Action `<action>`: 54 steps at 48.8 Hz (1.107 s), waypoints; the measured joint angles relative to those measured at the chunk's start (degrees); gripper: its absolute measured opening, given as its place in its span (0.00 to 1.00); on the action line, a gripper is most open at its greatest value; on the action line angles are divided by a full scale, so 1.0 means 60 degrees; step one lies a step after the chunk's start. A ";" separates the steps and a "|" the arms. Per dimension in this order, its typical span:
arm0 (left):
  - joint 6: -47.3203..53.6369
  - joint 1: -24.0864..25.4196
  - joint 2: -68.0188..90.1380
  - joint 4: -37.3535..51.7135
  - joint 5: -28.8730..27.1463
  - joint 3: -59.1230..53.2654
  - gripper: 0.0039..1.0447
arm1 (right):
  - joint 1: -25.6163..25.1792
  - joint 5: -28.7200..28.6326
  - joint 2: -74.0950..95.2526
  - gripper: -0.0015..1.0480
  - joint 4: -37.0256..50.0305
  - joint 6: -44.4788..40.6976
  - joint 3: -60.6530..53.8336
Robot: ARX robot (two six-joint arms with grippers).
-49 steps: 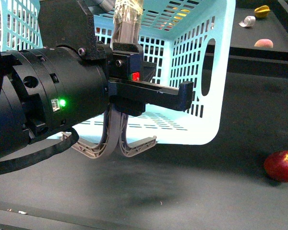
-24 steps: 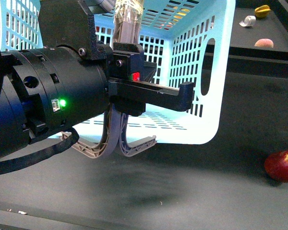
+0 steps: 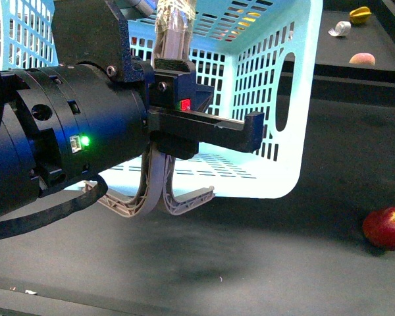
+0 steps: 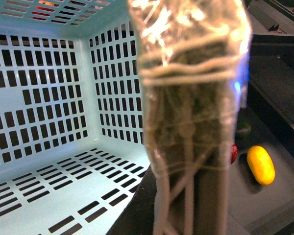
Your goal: Pick mango with right arm and hold basket with left
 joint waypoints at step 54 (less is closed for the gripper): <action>0.0000 0.0000 0.0000 0.0000 0.0004 0.0000 0.04 | 0.0922 0.0739 0.3789 0.92 -0.1479 -0.0455 0.3945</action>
